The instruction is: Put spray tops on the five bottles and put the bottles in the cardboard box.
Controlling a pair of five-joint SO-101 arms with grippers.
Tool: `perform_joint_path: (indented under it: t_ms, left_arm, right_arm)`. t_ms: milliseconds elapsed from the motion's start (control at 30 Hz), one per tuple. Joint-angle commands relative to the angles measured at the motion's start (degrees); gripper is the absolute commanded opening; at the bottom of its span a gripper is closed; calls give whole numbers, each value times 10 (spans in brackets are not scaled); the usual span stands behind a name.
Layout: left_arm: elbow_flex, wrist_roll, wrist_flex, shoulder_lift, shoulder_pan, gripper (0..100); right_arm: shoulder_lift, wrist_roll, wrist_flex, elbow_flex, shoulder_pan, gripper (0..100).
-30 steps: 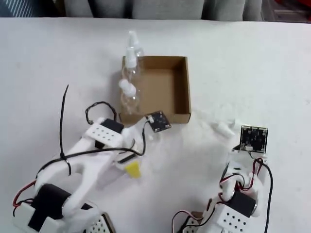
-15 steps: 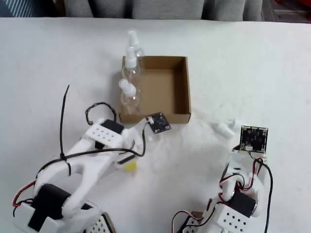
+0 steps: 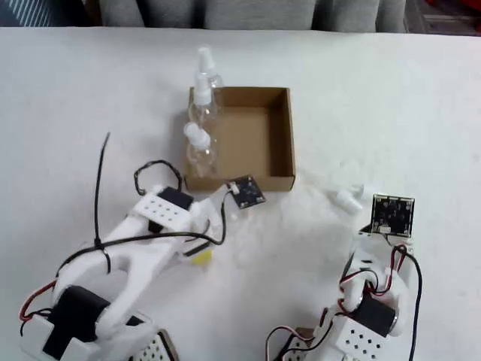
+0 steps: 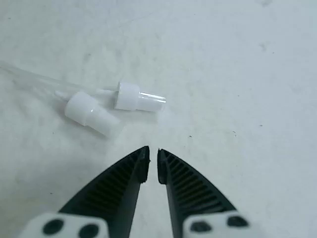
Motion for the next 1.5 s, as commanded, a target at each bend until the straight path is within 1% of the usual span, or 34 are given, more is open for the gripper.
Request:
perform_joint_path:
  t_ms: [0, 100, 167, 333, 467, 600, 733, 833, 967, 1033, 1133, 1233, 1333, 1467]
  left_arm:
    - [-4, 77, 22, -93, 28, 20]
    - [0, 96, 40, -180, 18, 20]
    - [1, 114, 57, -228, -4, 20]
    - [39, 178, 41, -307, -95, 20]
    - [66, 213, 25, -346, -180, 20]
    - [70, 228, 13, -358, -250, 20]
    - [71, 265, -19, -354, -301, 20]
    - [67, 280, -26, -333, -319, 20]
    - [51, 280, -42, -284, -320, 20]
    - [33, 280, -37, -254, -329, 20]
    - [5, 280, -40, -207, -354, 20]
    - [-4, 280, -70, -173, -379, 20]
    - [-4, 279, -102, -147, -388, 20]
    - [-4, 277, -107, -140, -387, 20]
  right_arm:
    - [4, 6, 2, 4, 1, 15]
    - [4, 6, 2, 4, 1, 15]
    - [4, 6, 2, 4, 1, 15]
    - [4, 6, 2, 4, 2, 15]
    - [4, 5, 2, 4, 4, 15]
    - [3, 5, -2, 4, 4, 15]
    - [4, 3, 3, -25, 7, 15]
    - [4, 3, 24, -66, 18, 15]
    - [24, 3, 63, -135, 23, 15]
    - [69, 4, 65, -167, 21, 15]
    - [180, 2, 64, -227, 22, 15]
    - [309, -2, 51, -297, 22, 15]
    - [433, -58, 51, -369, 23, 15]
    - [582, -142, 55, -456, 19, 15]
